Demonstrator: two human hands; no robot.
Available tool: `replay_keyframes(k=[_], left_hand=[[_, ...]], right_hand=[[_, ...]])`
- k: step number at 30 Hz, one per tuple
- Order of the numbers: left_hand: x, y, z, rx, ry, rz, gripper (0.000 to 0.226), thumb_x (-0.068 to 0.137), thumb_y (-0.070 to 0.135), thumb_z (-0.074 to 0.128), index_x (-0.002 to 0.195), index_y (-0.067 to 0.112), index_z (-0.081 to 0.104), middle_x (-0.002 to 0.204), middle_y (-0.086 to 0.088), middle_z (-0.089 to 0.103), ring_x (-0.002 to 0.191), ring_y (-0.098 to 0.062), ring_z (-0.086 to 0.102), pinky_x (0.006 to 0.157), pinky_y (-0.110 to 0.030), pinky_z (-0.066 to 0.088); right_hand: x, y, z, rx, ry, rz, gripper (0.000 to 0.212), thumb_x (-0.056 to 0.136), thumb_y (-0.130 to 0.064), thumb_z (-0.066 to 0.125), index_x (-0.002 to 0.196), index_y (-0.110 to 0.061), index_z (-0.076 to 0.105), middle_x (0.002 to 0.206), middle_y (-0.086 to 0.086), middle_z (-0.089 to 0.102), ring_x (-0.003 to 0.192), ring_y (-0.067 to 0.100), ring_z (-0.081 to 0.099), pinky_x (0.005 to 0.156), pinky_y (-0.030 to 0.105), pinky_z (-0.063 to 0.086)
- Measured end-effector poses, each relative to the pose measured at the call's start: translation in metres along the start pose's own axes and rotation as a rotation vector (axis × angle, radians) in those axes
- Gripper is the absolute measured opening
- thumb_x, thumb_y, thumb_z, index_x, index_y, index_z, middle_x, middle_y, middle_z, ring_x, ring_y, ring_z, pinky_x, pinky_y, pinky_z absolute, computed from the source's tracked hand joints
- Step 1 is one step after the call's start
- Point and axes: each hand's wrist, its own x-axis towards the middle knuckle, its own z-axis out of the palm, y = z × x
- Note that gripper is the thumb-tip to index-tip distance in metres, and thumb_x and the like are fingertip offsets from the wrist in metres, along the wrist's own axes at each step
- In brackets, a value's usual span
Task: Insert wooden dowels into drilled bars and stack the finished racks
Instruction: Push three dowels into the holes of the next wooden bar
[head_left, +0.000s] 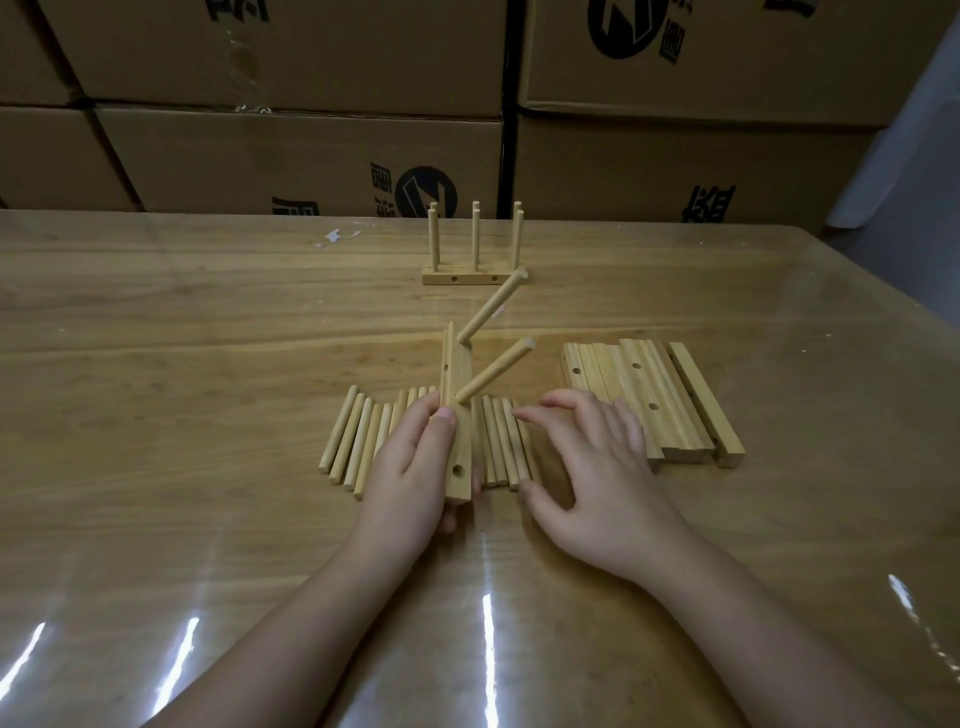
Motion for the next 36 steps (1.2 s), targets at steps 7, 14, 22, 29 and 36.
replay_keyframes(k=[7,14,22,29,36], left_hand=[[-0.002,0.003,0.001,0.012,0.026,0.012,0.025,0.101,0.026,0.039,0.095,0.036,0.061,0.058,-0.002,0.057,0.045,-0.013,0.051,0.034,-0.021,0.036],[-0.004,0.009,0.003,0.023,0.022,-0.022,0.04,0.098,0.03,0.043,0.082,0.063,0.058,0.056,0.008,0.059,0.048,-0.005,0.054,0.036,-0.018,0.038],[0.001,0.002,-0.001,-0.006,0.058,0.019,0.031,0.101,0.028,0.035,0.117,0.024,0.061,0.077,0.004,0.061,0.06,-0.004,0.051,0.055,-0.02,0.04],[-0.001,0.002,0.001,-0.21,-0.155,0.113,0.034,0.095,0.034,0.035,0.112,0.018,0.06,0.059,0.003,0.058,0.046,-0.001,0.051,0.044,-0.011,0.039],[0.005,-0.005,-0.002,-0.276,-0.251,0.031,0.038,0.093,0.051,0.044,0.123,0.033,0.057,0.069,0.001,0.06,0.053,-0.002,0.052,0.045,-0.012,0.039]], right_hand=[[0.001,0.008,0.002,-0.093,-0.105,-0.027,0.071,0.081,-0.051,0.045,0.143,-0.043,0.011,0.155,-0.013,0.008,0.142,0.004,-0.002,0.113,0.043,-0.017],[0.002,0.007,0.001,-0.104,-0.117,-0.044,0.061,0.083,-0.047,0.039,0.142,-0.039,0.025,0.15,-0.015,0.029,0.14,0.005,0.015,0.114,0.046,-0.013],[0.002,0.005,0.002,-0.085,-0.06,-0.038,0.049,0.084,-0.039,0.038,0.132,-0.035,0.042,0.135,-0.016,0.045,0.128,0.002,0.033,0.115,0.039,-0.007],[0.003,-0.001,-0.002,-0.21,0.047,-0.003,0.037,0.085,-0.029,0.058,0.123,-0.026,0.055,0.108,-0.01,0.059,0.103,0.012,0.053,0.097,0.036,0.027],[0.0,-0.012,-0.003,-0.333,0.015,0.009,0.037,0.091,-0.031,0.052,0.127,-0.023,0.051,0.108,-0.002,0.057,0.101,0.016,0.052,0.086,0.031,0.037]])
